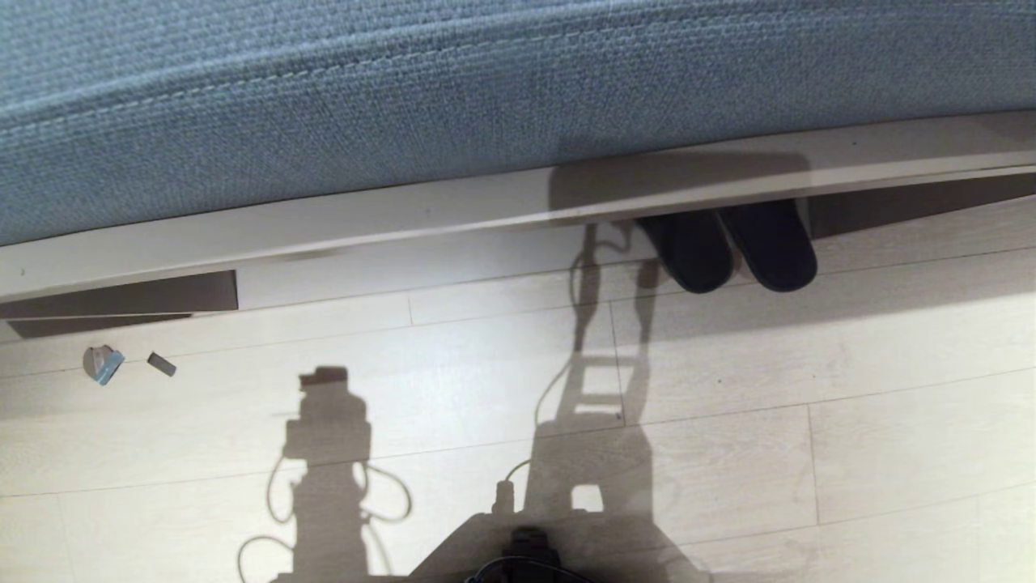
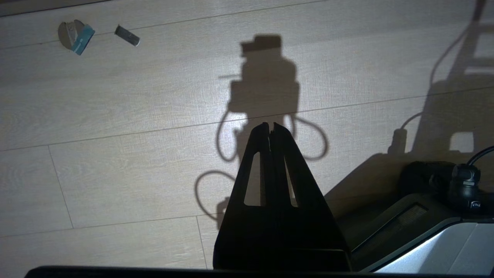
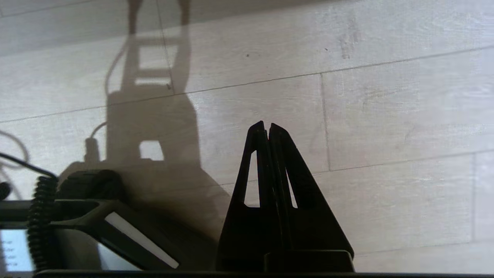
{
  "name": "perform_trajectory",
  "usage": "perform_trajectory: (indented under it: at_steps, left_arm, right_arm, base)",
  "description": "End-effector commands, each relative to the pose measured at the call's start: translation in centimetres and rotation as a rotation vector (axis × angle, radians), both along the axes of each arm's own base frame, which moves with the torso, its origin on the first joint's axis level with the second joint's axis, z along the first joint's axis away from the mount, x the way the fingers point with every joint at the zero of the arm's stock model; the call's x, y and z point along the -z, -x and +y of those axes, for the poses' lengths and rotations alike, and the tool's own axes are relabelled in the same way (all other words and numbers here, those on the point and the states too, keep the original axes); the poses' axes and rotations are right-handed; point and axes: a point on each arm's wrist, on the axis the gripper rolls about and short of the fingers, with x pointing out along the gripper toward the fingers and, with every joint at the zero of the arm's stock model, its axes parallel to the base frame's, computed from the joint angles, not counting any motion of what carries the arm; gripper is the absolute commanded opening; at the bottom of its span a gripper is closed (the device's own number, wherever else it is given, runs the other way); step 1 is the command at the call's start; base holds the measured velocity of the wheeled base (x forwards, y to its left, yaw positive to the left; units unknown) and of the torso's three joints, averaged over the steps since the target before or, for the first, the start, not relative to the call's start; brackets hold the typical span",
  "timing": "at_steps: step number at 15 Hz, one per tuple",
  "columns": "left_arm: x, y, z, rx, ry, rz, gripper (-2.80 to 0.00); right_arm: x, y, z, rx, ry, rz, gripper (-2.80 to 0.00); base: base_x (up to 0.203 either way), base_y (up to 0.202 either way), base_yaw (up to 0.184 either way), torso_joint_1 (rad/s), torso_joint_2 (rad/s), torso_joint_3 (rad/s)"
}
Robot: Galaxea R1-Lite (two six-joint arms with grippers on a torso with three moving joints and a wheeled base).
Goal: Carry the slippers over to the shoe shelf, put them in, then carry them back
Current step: Pick up the slippers in the shoe cabinet
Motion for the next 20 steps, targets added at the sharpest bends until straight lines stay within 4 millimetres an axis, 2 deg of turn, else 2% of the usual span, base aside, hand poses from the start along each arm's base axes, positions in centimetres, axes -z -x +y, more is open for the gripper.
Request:
perform_trajectory:
  at_steps: [1, 3, 9, 20]
  left_arm:
    - [0.00, 0.00, 0.00, 0.000, 0.000, 0.000, -2.80]
    - [0.01, 0.00, 0.00, -0.001, 0.003, 0.000, -2.80]
    - [0.02, 0.00, 0.00, -0.001, 0.004, 0.000, -2.80]
    - [0.02, 0.00, 0.00, -0.001, 0.004, 0.000, -2.80]
  right_arm:
    - [0.10, -0.04, -0.07, 0.031, 0.001, 0.012, -2.80]
    - [-0.12, -0.03, -0.21, 0.095, -0.002, -0.009, -2.80]
    - [0.15, -0.04, -0.04, 0.017, -0.003, 0.017, -2.80]
    - [0.14, -0.04, -0.04, 0.017, -0.003, 0.015, -2.80]
  base:
    - [0.000, 0.000, 0.000, 0.000, 0.00, 0.000]
    - [0.000, 0.000, 0.000, 0.000, 0.00, 0.000]
    - [0.000, 0.000, 0.000, 0.000, 0.00, 0.000]
    - [0.000, 0.000, 0.000, 0.000, 0.00, 0.000]
